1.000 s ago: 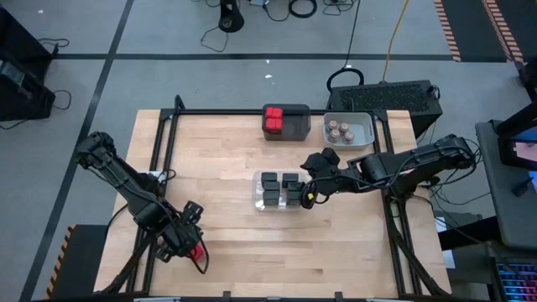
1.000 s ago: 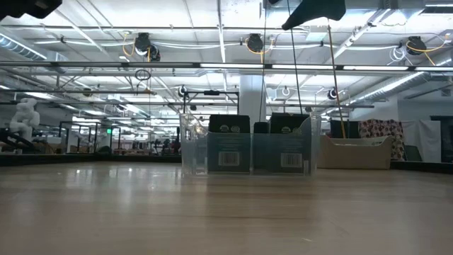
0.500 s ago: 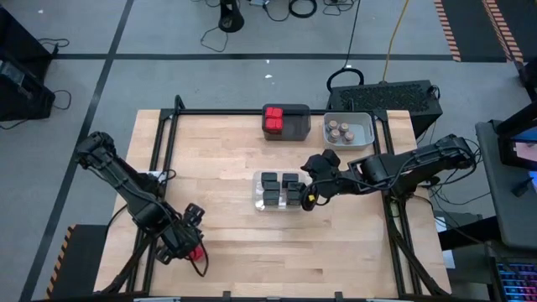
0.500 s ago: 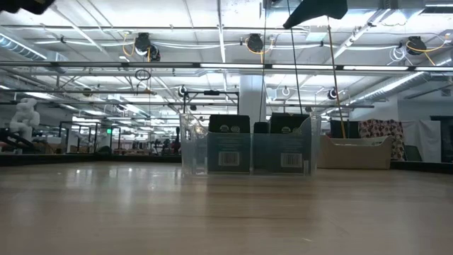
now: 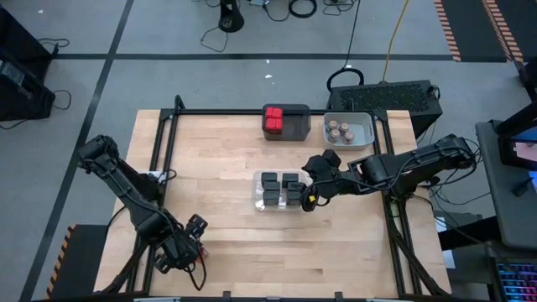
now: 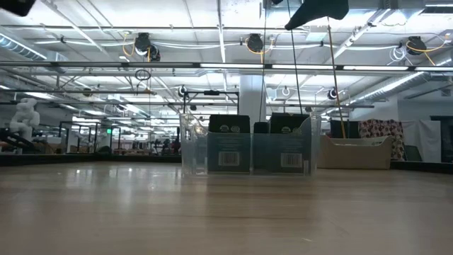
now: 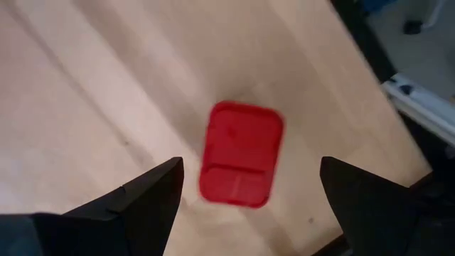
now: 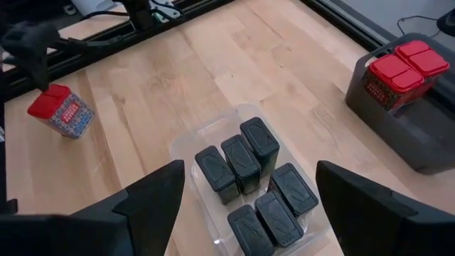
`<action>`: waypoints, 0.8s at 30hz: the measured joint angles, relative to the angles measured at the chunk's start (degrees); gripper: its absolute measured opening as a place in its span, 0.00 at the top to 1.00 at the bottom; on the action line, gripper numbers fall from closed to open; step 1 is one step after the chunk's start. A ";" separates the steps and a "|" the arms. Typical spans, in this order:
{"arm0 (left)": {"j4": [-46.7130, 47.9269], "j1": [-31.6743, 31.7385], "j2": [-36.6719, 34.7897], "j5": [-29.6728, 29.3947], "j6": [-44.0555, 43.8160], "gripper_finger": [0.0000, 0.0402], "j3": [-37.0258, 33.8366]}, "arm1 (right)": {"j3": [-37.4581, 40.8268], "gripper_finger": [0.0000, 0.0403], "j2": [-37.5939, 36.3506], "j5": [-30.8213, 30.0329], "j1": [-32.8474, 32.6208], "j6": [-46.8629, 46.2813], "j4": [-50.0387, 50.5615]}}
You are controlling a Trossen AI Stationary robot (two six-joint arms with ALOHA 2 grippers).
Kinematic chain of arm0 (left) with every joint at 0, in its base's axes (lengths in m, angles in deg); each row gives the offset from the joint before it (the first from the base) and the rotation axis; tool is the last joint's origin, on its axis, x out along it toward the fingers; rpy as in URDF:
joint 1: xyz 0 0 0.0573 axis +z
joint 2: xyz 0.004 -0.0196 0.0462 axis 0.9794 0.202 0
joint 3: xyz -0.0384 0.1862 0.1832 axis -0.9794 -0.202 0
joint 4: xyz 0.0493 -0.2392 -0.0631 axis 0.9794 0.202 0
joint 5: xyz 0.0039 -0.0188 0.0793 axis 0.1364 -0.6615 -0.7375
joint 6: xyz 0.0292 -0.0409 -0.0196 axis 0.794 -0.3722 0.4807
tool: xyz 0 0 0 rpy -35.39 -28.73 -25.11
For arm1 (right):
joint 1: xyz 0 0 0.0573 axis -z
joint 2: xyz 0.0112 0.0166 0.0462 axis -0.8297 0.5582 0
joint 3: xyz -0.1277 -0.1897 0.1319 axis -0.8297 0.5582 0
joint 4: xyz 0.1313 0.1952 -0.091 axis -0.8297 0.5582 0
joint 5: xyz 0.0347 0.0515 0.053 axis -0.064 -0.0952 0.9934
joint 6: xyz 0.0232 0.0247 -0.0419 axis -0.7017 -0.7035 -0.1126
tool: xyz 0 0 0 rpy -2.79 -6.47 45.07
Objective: Sort spices by type
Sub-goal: Put the red seasoning can into the black bin
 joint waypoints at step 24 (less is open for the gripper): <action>-3.49 -2.26 1.75 -3.30 0.34 0.17 -5.82 | 0.00 0.25 0.00 -0.70 0.02 0.81 -0.72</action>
